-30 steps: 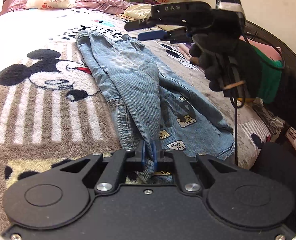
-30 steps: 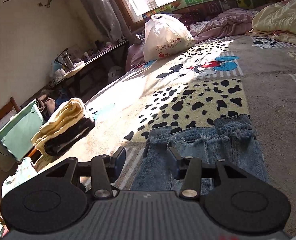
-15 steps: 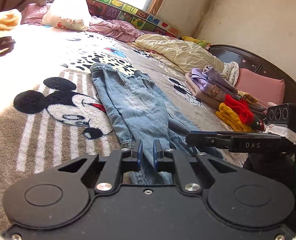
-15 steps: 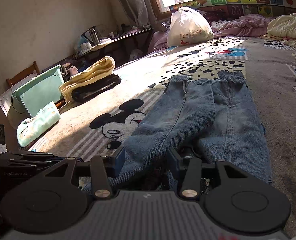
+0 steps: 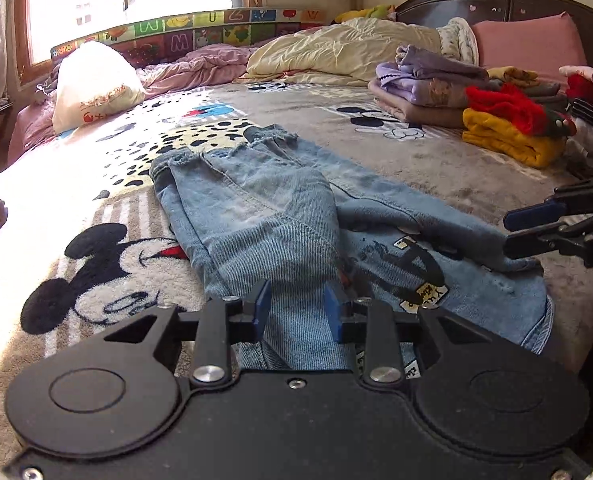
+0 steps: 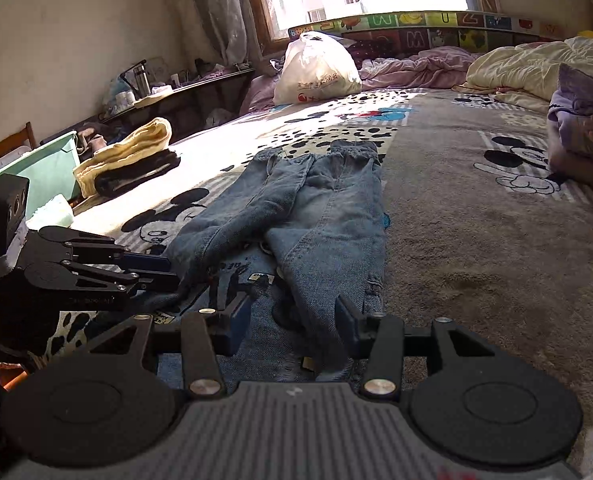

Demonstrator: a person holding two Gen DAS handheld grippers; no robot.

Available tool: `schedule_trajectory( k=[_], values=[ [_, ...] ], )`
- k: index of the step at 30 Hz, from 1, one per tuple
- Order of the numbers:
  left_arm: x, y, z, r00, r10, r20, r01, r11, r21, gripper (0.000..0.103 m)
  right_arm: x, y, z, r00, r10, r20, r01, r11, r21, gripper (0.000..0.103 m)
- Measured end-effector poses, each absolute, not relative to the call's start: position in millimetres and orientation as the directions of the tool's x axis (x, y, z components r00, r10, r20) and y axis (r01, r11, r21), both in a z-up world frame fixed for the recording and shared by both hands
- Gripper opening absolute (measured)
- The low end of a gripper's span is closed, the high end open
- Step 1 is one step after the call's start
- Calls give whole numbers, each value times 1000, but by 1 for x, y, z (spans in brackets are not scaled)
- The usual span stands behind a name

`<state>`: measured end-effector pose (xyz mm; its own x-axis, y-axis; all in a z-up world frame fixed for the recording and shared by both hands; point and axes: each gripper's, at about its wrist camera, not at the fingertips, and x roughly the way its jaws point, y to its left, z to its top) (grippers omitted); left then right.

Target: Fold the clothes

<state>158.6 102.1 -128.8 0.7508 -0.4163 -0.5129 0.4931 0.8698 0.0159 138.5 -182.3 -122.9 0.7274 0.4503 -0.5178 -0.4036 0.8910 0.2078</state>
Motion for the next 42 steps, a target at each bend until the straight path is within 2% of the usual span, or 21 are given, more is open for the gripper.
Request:
schedule_trajectory(
  k=[3, 4, 6, 7, 10, 11, 13, 16, 20, 23, 27, 33, 39, 42],
  values=[
    [143, 107, -123, 743, -496, -449, 534, 844, -47, 28, 126, -186, -135, 740, 435, -513, -431, 892, 136, 47],
    [144, 104, -129, 726, -488, -484, 532, 845, -54, 28, 124, -186, -142, 734, 437, -520, -445, 888, 119, 47],
    [147, 90, -152, 709, -379, -594, 500, 865, 45, 28, 125, -181, -158, 702, 424, -572, -463, 882, 86, 48],
    [142, 89, -155, 729, -371, -576, 502, 861, 81, 28, 122, -181, -160, 709, 423, -565, -466, 882, 75, 48],
    [120, 99, -131, 773, -417, -479, 478, 878, 7, 30, 115, -185, -147, 716, 442, -540, -476, 875, 85, 47],
    [108, 106, -124, 804, -419, -422, 465, 885, 6, 46, 109, -187, -141, 720, 455, -523, -496, 865, 70, 47],
    [82, 113, -120, 879, -329, -346, 387, 915, 114, 65, 96, -189, -128, 724, 473, -502, -542, 840, 10, 49],
    [55, 111, -130, 913, -225, -340, 342, 876, 340, 65, 75, -191, -122, 739, 448, -504, -588, 793, -158, 55],
    [34, 107, -149, 925, -160, -345, 326, 799, 506, 65, 57, -190, -136, 755, 374, -538, -608, 708, -361, 56],
    [29, 94, -173, 916, -123, -382, 360, 670, 649, 65, 55, -182, -156, 783, 295, -548, -582, 658, -478, 57],
    [28, 78, -196, 926, -95, -366, 361, 508, 782, 65, 51, -169, -168, 822, 271, -502, -550, 609, -572, 58],
    [40, 67, -218, 963, -112, -243, 268, 353, 897, 65, 57, -155, -183, 853, 305, -423, -521, 530, -669, 58],
    [48, 70, -215, 968, -140, -206, 244, 355, 903, 65, 58, -156, -185, 868, 360, -341, -488, 492, -721, 62],
    [48, 71, -205, 978, -143, -150, 193, 370, 909, 61, 57, -153, -179, 879, 358, -316, -465, 494, -734, 60]
  ],
)
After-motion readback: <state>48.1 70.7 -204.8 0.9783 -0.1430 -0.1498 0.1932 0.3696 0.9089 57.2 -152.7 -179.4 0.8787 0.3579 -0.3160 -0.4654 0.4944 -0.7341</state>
